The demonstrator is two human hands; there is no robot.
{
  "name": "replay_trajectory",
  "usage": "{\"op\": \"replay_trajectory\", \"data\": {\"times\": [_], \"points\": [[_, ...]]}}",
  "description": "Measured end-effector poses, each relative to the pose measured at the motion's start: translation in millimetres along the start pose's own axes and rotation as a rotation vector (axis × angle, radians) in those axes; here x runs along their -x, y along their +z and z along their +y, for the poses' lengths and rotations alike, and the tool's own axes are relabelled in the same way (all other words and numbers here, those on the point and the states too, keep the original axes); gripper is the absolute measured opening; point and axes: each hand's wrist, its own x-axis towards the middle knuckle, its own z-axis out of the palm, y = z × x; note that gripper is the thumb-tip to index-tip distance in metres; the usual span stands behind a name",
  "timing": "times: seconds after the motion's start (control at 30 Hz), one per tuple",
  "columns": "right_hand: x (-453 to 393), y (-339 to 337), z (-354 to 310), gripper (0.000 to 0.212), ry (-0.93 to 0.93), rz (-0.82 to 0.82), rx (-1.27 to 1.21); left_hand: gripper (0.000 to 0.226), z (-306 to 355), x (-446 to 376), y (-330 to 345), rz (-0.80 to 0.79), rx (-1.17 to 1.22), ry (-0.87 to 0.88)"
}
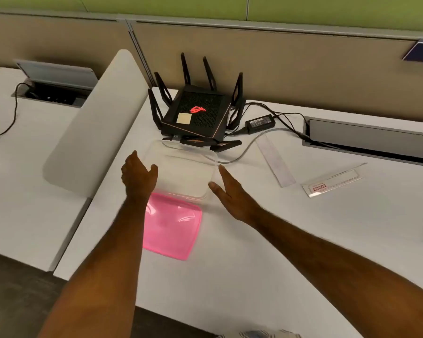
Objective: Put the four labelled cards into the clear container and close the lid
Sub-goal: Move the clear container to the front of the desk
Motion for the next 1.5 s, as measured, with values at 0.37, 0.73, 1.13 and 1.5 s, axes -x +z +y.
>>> {"op": "replay_trajectory", "data": {"times": [0.37, 0.73, 1.13, 1.5], "points": [[2.0, 21.6, -12.7, 0.084, 0.108, -0.051, -0.139, 0.044, -1.8, -0.6, 0.2, -0.085, 0.297, -0.046], [29.1, 2.9, -23.9, 0.084, 0.124, -0.004, -0.26, 0.039, 14.2, 16.8, -12.3, -0.053, 0.326, -0.007], [101.3, -45.7, -9.0, 0.077, 0.124, 0.182, -0.486, 0.049, 64.9, 84.0, -17.8, -0.145, 0.396, 0.07], [170.9, -99.5, 35.8, 0.078, 0.022, 0.299, -0.535, 0.052, 116.0, 171.9, -6.6, -0.261, 0.467, 0.139]]}}
